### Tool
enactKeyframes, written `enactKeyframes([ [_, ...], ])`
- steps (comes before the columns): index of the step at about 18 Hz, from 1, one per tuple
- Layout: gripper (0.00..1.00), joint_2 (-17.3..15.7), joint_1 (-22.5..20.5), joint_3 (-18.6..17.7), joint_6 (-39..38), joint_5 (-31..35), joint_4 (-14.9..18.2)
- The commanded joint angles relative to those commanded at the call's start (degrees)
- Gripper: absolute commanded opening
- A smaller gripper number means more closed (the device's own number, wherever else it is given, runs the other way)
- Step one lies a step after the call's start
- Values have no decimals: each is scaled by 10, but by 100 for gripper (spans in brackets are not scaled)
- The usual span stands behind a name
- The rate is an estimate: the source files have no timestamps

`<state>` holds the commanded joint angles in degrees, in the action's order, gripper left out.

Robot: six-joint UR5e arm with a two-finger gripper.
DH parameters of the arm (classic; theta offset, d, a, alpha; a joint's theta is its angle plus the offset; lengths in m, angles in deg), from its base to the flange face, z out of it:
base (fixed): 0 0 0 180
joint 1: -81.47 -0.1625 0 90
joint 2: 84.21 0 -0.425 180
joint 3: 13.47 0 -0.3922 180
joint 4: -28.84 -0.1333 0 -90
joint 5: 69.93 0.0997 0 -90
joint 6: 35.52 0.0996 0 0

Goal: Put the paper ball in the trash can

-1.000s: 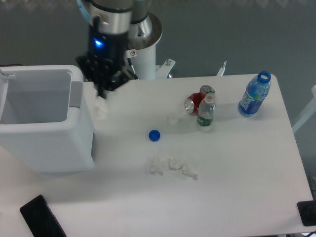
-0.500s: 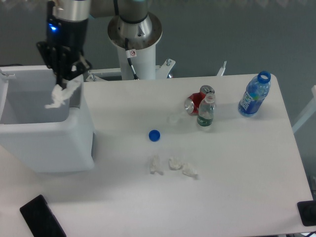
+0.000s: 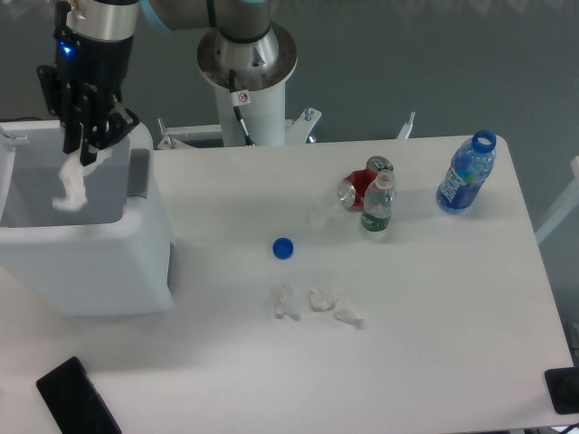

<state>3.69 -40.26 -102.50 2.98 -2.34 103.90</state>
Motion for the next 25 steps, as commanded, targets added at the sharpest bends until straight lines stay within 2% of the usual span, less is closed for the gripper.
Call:
enactKeyframes([
  [6, 100, 2, -10, 0, 3, 4, -7],
  [9, 100, 1, -54, -2, 37, 38, -4],
  [12, 100, 2, -90, -18, 73, 69, -5],
  [15, 100, 12, -136, -26, 103, 99, -5],
  [20, 100, 53, -211, -26, 162, 127, -8],
  [25, 100, 114, -243, -15, 241, 173, -9],
])
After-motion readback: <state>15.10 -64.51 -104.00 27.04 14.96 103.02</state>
